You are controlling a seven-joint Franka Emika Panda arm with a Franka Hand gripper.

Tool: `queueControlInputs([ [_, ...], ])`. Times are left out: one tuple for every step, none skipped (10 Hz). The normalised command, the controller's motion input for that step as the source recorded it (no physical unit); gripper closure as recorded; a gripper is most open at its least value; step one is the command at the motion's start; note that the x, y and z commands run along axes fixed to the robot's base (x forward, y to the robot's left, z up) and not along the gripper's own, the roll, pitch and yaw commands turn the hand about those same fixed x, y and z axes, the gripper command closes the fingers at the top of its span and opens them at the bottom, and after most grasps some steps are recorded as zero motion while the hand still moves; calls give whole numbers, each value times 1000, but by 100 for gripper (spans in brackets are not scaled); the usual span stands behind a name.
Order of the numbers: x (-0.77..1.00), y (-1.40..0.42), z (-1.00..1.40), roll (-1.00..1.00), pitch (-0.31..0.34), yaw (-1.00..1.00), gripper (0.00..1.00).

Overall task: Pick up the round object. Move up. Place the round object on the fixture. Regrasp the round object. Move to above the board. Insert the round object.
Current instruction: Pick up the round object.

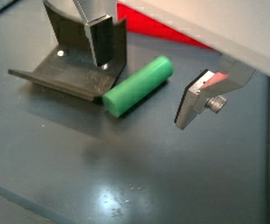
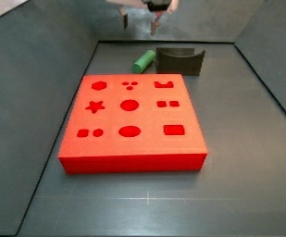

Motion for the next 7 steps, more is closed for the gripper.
queueControlInputs([
  [189, -57, -806, 0, -207, -249, 0],
  [151, -69, -786, -3, -220, -260, 0],
  [14, -57, -811, 0, -207, -229, 0],
  [23, 0, 0, 0, 0, 0, 0],
  [0, -14, -257, 0, -107, 0, 0],
  [37, -163, -657, 0, -174, 63, 0],
  [14, -254, -657, 0, -200, 74, 0],
])
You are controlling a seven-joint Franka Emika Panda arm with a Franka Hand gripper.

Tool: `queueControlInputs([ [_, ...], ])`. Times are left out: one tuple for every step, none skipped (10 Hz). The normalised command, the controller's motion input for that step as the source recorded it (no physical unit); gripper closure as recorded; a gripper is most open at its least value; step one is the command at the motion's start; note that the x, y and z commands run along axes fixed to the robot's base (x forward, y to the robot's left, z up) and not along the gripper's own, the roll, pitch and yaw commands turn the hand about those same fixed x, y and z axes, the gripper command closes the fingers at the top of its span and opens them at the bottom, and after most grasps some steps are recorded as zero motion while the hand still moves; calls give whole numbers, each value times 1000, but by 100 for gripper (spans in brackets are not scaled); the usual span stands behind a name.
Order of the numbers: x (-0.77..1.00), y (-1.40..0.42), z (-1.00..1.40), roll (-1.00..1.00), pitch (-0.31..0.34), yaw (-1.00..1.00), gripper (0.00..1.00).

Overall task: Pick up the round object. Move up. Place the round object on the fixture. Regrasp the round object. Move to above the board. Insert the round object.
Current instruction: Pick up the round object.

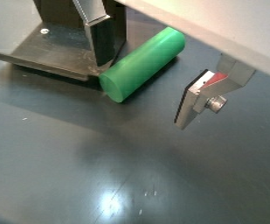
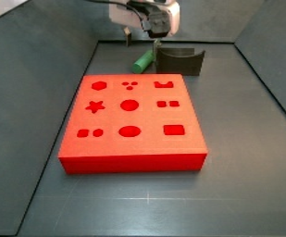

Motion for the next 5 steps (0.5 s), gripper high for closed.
queueControlInputs([
  [0, -186, -363, 0, -184, 100, 0],
  [-17, 0, 0, -4, -26, 9, 0],
  [-6, 6, 0, -49, -40, 0, 0],
  [0, 0, 0, -7, 0, 0, 0],
  [0, 0, -197, -53, -97, -9, 0],
])
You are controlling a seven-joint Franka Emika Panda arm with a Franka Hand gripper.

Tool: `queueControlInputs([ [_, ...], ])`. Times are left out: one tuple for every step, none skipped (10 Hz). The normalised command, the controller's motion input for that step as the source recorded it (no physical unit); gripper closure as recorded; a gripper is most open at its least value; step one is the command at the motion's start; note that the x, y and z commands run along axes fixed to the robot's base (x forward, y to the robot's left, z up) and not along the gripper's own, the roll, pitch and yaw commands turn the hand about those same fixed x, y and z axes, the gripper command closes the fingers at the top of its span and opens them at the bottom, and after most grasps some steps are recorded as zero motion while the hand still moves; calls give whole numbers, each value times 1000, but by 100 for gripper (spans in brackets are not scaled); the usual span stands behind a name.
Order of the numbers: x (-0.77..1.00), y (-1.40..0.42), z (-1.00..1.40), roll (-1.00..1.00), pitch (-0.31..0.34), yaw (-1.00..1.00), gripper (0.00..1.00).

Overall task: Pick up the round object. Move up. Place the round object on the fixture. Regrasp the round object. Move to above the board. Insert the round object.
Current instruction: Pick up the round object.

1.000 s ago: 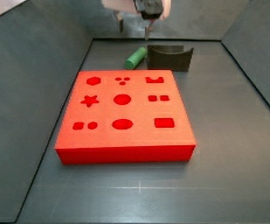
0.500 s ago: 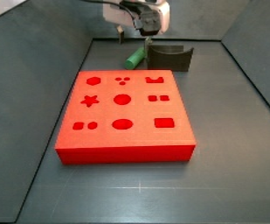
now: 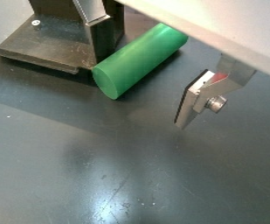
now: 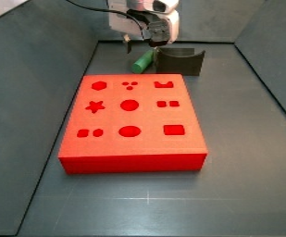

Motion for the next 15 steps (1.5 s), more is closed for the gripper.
queueControlInputs([
  [-23, -163, -420, -21, -167, 0, 0],
  [0, 0, -9, 0, -26, 0, 0],
  [0, 0, 0, 0, -7, 0, 0],
  [0, 0, -94, 0, -7, 0, 0],
  [0, 0, -34, -29, -10, 0, 0],
  [0, 0, 0, 0, 0, 0, 100],
  [0, 0, 0, 0, 0, 0, 100],
  [0, 0, 0, 0, 0, 0, 100],
  [0, 0, 0, 0, 0, 0, 100],
  [0, 0, 0, 0, 0, 0, 100],
  [0, 0, 0, 0, 0, 0, 100],
  [0, 0, 0, 0, 0, 0, 100],
  [0, 0, 0, 0, 0, 0, 100],
  [0, 0, 0, 0, 0, 0, 100],
  [0, 0, 0, 0, 0, 0, 100],
])
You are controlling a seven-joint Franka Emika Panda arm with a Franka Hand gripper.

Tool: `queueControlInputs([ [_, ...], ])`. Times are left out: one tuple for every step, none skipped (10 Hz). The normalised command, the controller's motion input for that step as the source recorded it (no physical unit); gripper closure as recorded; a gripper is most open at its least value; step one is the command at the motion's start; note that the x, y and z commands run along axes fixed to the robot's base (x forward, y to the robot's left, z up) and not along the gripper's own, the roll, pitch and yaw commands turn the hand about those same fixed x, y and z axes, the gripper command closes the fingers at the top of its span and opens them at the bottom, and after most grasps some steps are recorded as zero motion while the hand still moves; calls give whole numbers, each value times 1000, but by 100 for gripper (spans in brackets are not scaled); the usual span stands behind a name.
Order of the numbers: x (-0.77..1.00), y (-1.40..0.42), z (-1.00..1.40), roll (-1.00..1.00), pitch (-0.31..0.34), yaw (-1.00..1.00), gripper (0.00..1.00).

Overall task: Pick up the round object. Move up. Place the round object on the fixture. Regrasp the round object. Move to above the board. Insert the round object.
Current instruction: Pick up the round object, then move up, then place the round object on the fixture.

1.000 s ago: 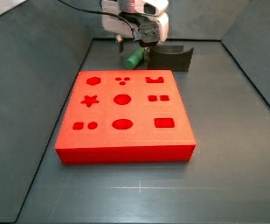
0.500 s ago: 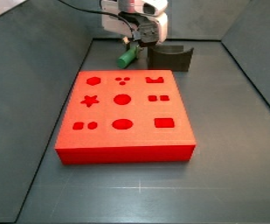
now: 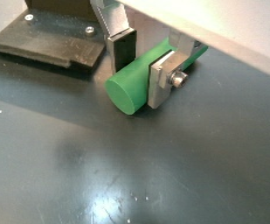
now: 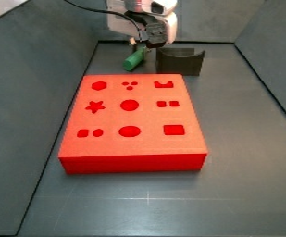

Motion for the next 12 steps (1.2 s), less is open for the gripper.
queueControlInputs([
  [0, 0, 0, 0, 0, 0, 100],
  [0, 0, 0, 0, 0, 0, 100],
  [0, 0, 0, 0, 0, 0, 100],
  [0, 0, 833, 0, 0, 0, 100],
  [-74, -83, 740, -14, 49, 55, 100],
  [-78, -69, 639, -2, 49, 53, 100],
  [-54, -45, 506, 16, 45, 47, 100],
  [-34, -22, 298, 39, 51, 34, 100],
  [0, 0, 1000, 0, 0, 0, 100],
  [4, 7, 1000, 15, 8, -10, 100],
  [-3, 10, 1000, 23, 18, -14, 100],
  [-8, 11, 1000, 34, 24, -16, 100],
])
